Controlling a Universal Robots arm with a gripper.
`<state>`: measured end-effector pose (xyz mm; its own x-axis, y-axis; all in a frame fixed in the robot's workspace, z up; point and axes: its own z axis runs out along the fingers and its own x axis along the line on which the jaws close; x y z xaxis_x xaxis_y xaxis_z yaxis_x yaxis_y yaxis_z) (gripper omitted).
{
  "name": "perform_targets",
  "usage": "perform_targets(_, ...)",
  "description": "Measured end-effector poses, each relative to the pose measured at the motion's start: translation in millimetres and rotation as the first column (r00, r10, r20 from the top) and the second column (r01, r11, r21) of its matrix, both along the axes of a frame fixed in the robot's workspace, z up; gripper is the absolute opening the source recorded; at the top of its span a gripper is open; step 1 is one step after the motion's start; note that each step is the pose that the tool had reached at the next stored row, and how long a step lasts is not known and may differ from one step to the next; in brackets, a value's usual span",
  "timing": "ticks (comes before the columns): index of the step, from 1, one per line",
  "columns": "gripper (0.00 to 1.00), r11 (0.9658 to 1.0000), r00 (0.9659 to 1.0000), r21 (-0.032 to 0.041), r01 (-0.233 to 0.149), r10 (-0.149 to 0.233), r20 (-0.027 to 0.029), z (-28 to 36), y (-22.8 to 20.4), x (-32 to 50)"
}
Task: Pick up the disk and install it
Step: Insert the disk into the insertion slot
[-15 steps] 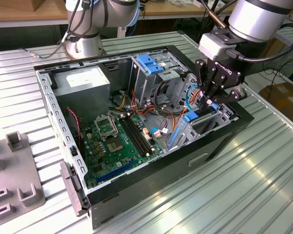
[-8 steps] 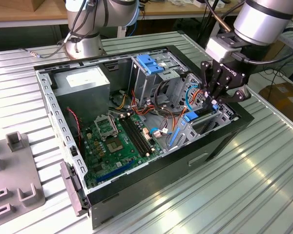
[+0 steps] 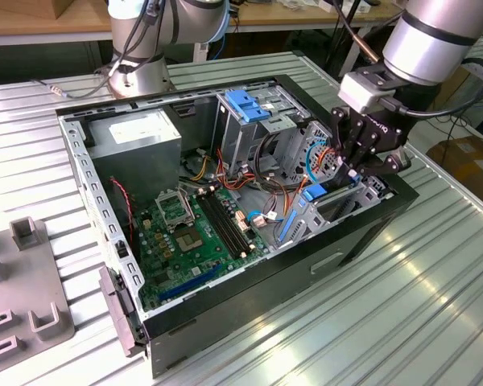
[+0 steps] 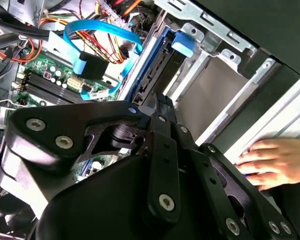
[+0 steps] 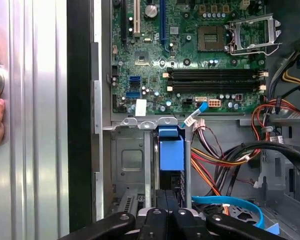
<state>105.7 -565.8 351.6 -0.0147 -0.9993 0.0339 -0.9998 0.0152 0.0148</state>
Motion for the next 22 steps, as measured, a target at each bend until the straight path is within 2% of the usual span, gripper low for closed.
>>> perform_targets(9, 0.11, 1.0000, 1.0000, 0.0000, 0.000, 0.000, 0.0008, -15.0, 0.0, 0.0)
perform_targets(13, 0.11, 1.0000, 1.0000, -0.0004, 0.000, 0.000, 0.0008, -16.5, 0.0, 0.0)
perform_targets(14, 0.11, 1.0000, 1.0000, 0.0003, 0.000, 0.000, 0.0008, -15.4, 0.0, 0.0)
perform_targets(17, 0.11, 1.0000, 1.0000, 0.0000, 0.000, 0.000, 0.0008, -6.9, 0.0, 0.0)
perform_targets(18, 0.11, 1.0000, 1.0000, -0.0001, 0.000, 0.000, 0.0008, -1.4, 0.0, 0.0)
perform_targets(20, 0.11, 1.0000, 1.0000, -0.0001, 0.000, 0.000, 0.0008, 1.3, 0.0, 0.0)
perform_targets(22, 0.11, 1.0000, 1.0000, 0.0002, 0.000, 0.000, 0.0009, 1.3, 0.0, 0.0)
